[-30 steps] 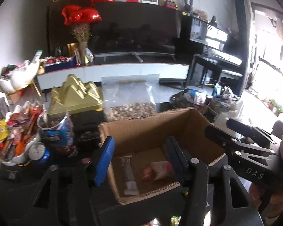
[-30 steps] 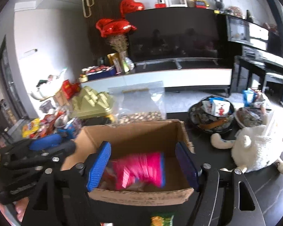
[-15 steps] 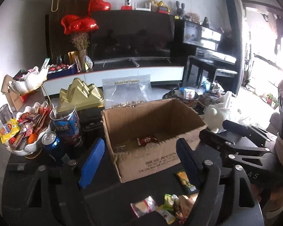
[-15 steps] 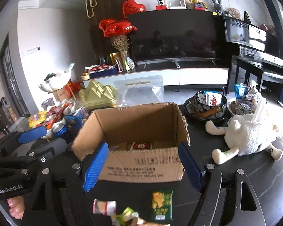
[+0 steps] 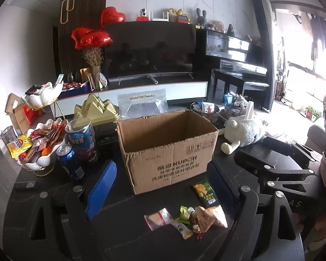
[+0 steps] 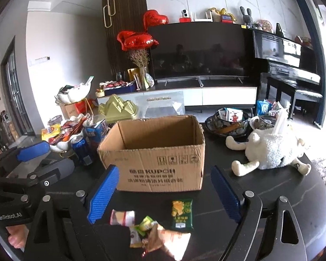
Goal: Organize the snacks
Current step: 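Move both open tools back to the remaining snacks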
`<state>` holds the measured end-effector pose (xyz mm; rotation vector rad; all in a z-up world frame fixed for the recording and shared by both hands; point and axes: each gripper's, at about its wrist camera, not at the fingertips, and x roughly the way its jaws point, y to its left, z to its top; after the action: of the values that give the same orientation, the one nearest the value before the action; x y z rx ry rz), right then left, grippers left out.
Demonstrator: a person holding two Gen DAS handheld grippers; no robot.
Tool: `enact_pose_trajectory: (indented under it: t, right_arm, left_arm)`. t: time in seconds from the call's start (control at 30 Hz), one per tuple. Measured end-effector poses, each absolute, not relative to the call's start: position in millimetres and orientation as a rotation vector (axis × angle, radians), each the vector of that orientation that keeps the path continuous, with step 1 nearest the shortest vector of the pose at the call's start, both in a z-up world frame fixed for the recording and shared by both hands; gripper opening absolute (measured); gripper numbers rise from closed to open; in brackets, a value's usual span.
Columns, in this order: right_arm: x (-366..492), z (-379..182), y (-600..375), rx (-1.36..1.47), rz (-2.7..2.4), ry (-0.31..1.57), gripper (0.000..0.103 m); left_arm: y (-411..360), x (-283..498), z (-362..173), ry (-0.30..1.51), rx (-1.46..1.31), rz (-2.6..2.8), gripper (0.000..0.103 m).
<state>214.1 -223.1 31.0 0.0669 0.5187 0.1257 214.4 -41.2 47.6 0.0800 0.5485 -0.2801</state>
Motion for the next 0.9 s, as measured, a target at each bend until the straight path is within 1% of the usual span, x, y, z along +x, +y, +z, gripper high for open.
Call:
enact_pose_trajectory:
  t: [0.33, 0.9]
  right_arm:
    - [195.1, 3.1, -228.3, 0.092, 0.118, 0.566, 0.087]
    - [200.8, -80.8, -233.5, 0.173, 0.126, 0.78, 0.087]
  left_arm:
    - [-40.9, 192.3, 19.7, 0.582, 0.102, -0.257, 0.085]
    - [-44.1, 198.0, -56.5, 0.759, 0.088, -0.258, 0.085]
